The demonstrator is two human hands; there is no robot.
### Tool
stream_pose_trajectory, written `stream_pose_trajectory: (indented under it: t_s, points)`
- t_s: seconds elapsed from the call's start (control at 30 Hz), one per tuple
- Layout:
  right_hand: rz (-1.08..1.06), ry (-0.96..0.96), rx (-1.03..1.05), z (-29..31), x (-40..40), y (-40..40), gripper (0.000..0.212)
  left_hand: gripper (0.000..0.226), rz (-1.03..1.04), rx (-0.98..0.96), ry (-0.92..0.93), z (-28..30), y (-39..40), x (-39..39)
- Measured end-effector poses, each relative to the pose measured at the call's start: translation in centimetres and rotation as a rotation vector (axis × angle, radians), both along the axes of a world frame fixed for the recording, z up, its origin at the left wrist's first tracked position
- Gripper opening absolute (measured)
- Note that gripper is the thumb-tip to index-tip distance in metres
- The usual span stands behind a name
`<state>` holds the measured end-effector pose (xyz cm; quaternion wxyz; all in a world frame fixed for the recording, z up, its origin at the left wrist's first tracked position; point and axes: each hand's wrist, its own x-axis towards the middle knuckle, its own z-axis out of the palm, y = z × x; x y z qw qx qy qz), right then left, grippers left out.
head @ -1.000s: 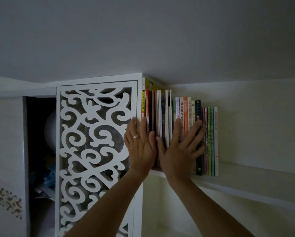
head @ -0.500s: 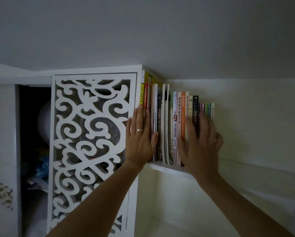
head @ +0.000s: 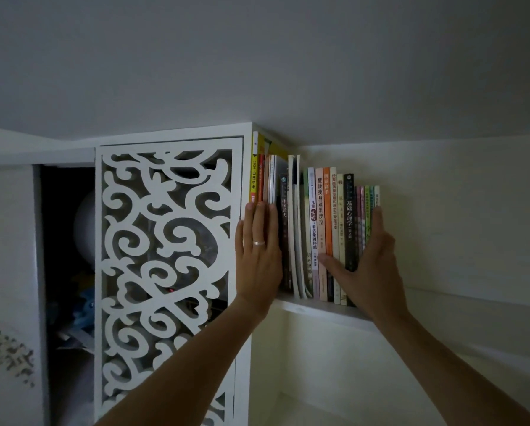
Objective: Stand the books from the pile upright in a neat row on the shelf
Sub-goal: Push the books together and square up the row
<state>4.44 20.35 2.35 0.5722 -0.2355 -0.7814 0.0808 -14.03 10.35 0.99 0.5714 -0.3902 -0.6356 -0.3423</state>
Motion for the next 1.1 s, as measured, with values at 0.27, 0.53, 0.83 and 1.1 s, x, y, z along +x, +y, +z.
stream_pose_trajectory:
  t_s: [0.27, 0.53, 0.83, 1.1]
  points:
    - [-0.017, 0.007, 0.011, -0.1, -0.3, 0.1, 0.133, 0.075, -0.267, 0.004, -0.227, -1.9, 1.2, 4.9]
    - [-0.005, 0.016, 0.022, -0.3, -0.3, 0.1, 0.131, 0.077, -0.252, -0.093, -0.198, -2.1, 0.5, 3.7]
    - [0.012, 0.038, 0.033, -0.3, -0.2, 0.1, 0.131, 0.085, -0.35, -0.2, -0.466, -0.4, 1.2, 4.7]
    - [-0.004, 0.017, 0.021, -0.1, -0.1, 0.0, 0.131, 0.026, -0.526, -0.046, -0.686, 1.0, -0.9, 5.0]
